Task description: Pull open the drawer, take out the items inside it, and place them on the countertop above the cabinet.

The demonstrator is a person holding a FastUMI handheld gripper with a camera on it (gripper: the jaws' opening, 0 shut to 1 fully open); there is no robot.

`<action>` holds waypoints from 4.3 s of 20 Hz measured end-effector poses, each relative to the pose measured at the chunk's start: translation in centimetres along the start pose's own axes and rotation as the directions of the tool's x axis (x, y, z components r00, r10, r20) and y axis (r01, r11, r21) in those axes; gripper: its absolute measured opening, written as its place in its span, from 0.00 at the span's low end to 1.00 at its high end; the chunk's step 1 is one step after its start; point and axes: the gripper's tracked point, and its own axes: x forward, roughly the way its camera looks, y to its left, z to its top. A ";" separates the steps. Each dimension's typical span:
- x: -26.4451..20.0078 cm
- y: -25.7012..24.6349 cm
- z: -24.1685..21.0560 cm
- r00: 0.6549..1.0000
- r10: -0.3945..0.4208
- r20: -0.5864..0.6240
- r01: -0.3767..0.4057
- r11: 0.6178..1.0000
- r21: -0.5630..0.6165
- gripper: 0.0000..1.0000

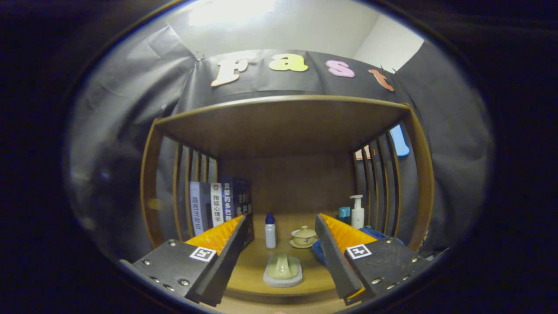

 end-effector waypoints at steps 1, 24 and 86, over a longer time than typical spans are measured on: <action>-1.5 -0.4 0.0 1.000 0.007 -0.013 -0.007 1.000 -0.003 0.93; -20.8 0.8 -17.4 0.925 0.051 -0.376 -0.073 0.996 -0.044 0.94; -3.1 -0.9 -20.6 0.945 -0.115 -0.305 0.105 0.993 -0.050 0.94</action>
